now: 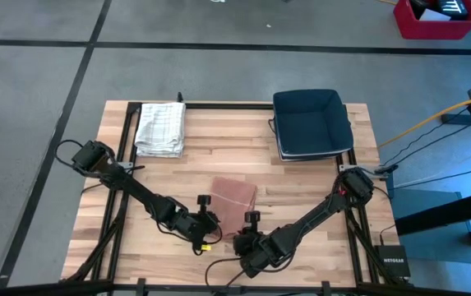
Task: Fold towel
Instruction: Fold the brown towel on the table
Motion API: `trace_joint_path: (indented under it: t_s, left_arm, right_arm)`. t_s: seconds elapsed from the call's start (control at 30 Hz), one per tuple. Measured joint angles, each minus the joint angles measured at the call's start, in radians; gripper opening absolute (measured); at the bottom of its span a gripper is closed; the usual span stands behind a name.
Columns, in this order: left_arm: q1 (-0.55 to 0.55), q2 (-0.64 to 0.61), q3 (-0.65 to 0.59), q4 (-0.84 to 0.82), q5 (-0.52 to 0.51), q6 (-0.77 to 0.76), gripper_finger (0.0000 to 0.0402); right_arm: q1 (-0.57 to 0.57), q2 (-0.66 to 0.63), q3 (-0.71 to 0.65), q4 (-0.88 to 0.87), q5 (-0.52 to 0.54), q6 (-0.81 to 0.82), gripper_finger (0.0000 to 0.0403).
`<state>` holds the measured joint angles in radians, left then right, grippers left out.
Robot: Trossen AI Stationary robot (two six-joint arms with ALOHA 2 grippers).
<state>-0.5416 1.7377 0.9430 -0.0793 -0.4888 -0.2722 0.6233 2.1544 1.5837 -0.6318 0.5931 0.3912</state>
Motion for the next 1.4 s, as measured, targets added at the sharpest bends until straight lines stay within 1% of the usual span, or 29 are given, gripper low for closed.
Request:
trace_joint_path:
  t_s: [0.07,0.17,0.33,0.53,0.8,1.0,1.13,1.4]
  left_arm:
    - [-0.007,-0.007,0.02,-0.012,0.005,0.0,0.0012]
    - [-0.018,-0.008,0.035,-0.02,0.008,0.001,0.0012]
    - [-0.032,-0.008,0.041,-0.018,0.008,0.01,0.0012]
    - [-0.034,-0.01,0.041,-0.002,0.011,-0.059,0.0012]
    - [-0.033,-0.013,0.041,0.112,0.011,-0.093,0.0012]
    - [-0.033,-0.013,0.041,0.128,0.011,-0.094,0.0012]
    - [-0.033,-0.008,0.041,0.144,0.01,-0.132,0.0012]
    - [-0.033,-0.007,0.04,0.246,0.01,-0.151,0.0012]
  right_arm:
    - [0.007,-0.021,0.0,-0.02,0.017,0.009,0.0021]
    - [0.02,-0.044,0.001,-0.059,0.042,0.021,0.0019]
    - [0.041,-0.049,0.002,-0.141,0.016,0.033,0.001]
    - [0.078,-0.049,0.002,-0.203,0.035,0.047,0.0018]
    - [0.078,-0.052,0.002,-0.219,0.043,0.049,0.0015]
    - [0.085,-0.067,0.002,-0.302,0.044,0.049,0.0014]
    - [0.091,-0.068,0.003,-0.339,0.042,0.052,0.0017]
    - [0.099,-0.068,0.003,-0.339,0.016,0.057,0.0019]
